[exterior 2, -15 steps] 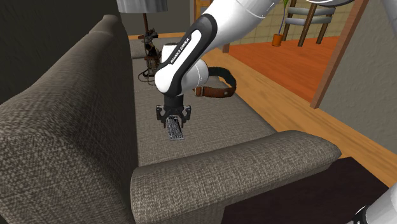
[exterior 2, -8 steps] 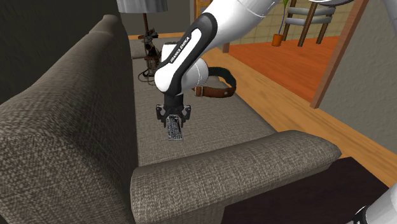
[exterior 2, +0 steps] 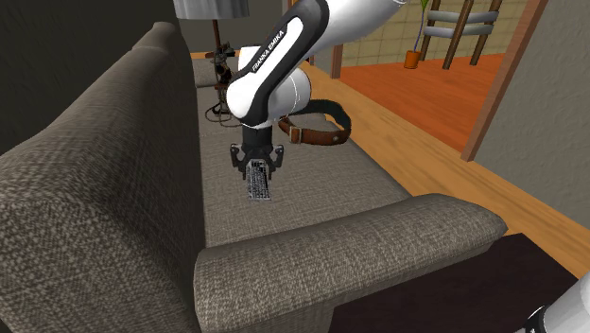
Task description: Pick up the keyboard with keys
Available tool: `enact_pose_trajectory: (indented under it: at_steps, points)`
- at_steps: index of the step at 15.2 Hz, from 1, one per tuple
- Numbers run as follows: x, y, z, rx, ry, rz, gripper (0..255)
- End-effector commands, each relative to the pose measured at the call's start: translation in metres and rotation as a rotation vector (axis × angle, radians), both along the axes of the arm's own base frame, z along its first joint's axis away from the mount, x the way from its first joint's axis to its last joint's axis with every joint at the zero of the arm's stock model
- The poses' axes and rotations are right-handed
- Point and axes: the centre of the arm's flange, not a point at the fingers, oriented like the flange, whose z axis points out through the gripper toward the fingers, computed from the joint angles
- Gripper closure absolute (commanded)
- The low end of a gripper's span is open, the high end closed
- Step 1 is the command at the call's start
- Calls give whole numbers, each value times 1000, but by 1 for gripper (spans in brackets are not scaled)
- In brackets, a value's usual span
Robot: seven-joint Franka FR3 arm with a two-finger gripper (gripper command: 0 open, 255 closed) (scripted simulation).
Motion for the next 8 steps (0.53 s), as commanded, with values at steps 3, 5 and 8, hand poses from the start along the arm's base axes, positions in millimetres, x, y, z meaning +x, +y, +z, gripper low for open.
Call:
enact_pose_trajectory:
  at_steps: [3,5,8]
  points:
    - [1,0,21,0,0,0,255]
    - [1,0,31,0,0,0,255]
    - [1,0,37,0,0,0,255]
